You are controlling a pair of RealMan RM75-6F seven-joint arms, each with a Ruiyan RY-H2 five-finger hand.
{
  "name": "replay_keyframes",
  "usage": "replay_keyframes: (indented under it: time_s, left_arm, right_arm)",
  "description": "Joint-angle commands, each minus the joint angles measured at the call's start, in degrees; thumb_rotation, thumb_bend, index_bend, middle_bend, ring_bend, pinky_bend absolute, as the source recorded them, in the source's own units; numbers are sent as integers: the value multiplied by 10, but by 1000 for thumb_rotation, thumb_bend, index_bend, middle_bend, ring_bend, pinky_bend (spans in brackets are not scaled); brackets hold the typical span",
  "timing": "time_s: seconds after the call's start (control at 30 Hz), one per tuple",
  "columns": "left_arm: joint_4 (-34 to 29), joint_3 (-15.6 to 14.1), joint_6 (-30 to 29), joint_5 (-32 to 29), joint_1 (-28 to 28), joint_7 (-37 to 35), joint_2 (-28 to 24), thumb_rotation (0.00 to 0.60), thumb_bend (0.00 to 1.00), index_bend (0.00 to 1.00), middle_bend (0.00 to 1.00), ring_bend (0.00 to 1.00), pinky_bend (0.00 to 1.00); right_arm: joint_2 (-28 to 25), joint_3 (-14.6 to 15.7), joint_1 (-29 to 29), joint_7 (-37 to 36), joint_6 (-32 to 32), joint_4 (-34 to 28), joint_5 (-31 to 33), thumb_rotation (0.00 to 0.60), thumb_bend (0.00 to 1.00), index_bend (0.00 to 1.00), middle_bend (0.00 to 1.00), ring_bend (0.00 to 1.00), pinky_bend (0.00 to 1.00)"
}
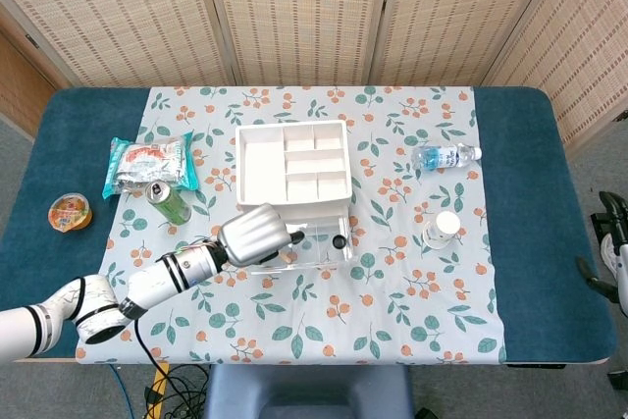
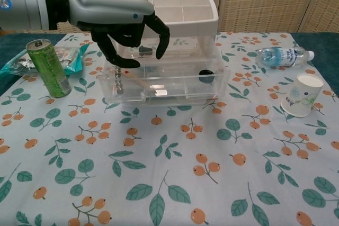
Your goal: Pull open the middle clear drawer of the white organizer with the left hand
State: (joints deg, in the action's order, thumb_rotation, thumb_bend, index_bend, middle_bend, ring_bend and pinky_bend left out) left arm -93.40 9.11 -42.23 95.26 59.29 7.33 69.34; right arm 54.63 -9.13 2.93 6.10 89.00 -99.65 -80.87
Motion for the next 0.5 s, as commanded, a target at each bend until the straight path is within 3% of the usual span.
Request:
replay_keyframes:
  time_s: [0.03, 0.23, 0.5]
  left_arm:
    - [5, -8, 12, 6, 13, 25, 3, 600, 342, 411, 1000, 1000, 1000]
    - [14, -17, 25, 6, 25, 48, 6, 600, 335, 408, 1000, 1000, 1000]
    - [25, -25, 36, 4, 40, 64, 13, 600, 251, 412, 1000, 1000, 1000]
  right_arm:
    - [0, 1, -1, -2, 0, 2, 1, 600, 302, 0, 103, 88, 91]
    - [1, 3, -2, -6, 0, 6, 2, 600, 302, 0, 103, 91, 91]
    - [3, 4, -4, -9, 0, 9, 4, 600, 301, 0, 104, 95, 91]
